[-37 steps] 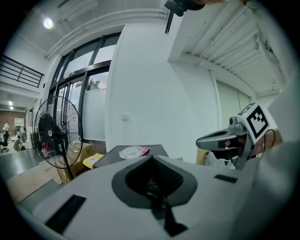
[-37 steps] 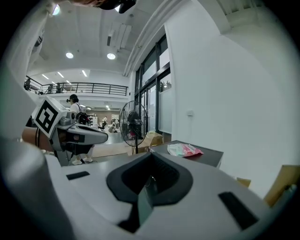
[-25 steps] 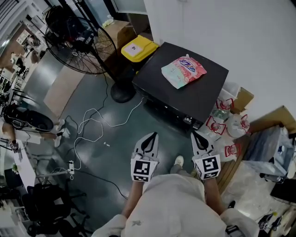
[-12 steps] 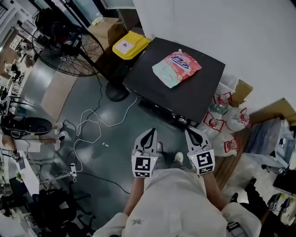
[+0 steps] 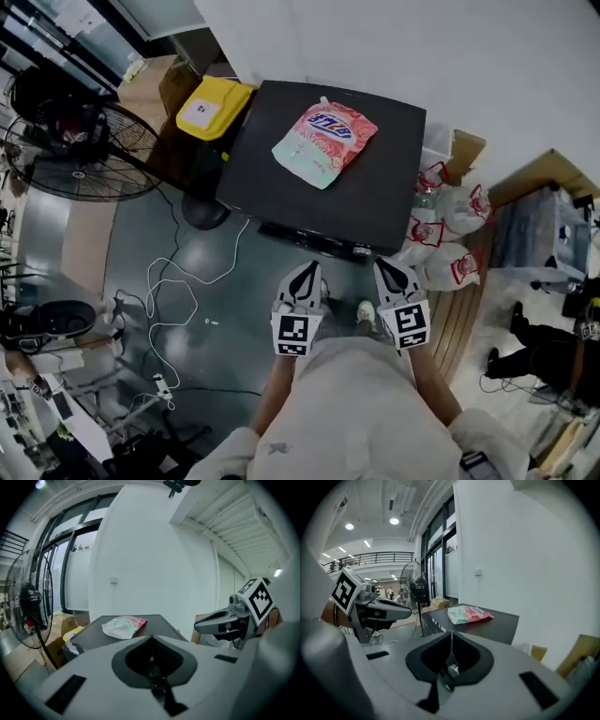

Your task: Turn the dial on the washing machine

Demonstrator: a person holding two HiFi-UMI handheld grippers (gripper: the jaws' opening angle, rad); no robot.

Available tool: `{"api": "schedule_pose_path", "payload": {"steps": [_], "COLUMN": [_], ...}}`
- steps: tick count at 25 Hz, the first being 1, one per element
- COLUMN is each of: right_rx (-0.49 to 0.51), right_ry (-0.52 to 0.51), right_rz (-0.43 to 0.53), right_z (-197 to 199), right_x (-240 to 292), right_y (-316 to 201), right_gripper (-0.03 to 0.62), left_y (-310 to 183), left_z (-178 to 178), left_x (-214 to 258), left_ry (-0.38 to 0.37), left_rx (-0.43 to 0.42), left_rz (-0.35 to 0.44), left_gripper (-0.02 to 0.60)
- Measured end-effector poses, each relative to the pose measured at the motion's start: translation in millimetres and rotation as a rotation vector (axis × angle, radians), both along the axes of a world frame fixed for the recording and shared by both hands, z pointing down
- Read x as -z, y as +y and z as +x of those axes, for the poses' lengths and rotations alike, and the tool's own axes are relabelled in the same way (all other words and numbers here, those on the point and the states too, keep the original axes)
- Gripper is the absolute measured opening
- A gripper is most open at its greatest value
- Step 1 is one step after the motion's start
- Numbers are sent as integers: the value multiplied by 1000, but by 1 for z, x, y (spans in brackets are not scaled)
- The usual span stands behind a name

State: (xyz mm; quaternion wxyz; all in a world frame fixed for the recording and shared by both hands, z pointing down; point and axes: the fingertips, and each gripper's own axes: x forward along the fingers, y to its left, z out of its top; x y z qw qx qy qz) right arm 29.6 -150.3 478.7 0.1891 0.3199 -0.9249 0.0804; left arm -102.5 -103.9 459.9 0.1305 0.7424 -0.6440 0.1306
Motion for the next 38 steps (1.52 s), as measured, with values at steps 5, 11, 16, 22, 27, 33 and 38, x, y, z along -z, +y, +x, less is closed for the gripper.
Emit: {"api": "schedule_pose_path", "payload": {"steps": [5, 11, 16, 22, 27, 33, 38], "right_rx": [-129, -342, -434, -496, -533, -579, -614], "right_ry": [42, 21, 75, 123, 129, 109, 100], "right_rz": [-52, -207, -237, -249, -273, -308, -335], "right_z": [-4, 2, 2, -1, -5, -12, -14], "right_x": [-26, -71, -104, -139, -160, -180, -197], "right_y": [-3, -6, -5, -6, -6, -12, -19], "right_gripper": [32, 50, 107, 181, 207, 242, 293], "left_y": [-19, -32, -36, -39, -39, -38, -36], "left_z": [-14, -25, -24, -14, -4, 0, 4], "left_x": [-28, -61, -84, -105, -118, -126, -129], "left_ry": [21, 34, 38, 49, 61, 54, 48], "left_rx": [-118, -229, -314, -397, -444, -472, -488], "left_rz": [-49, -110, -156, -182, -198, -212, -217], "left_gripper": [12, 12, 12, 12, 12, 12, 12]}}
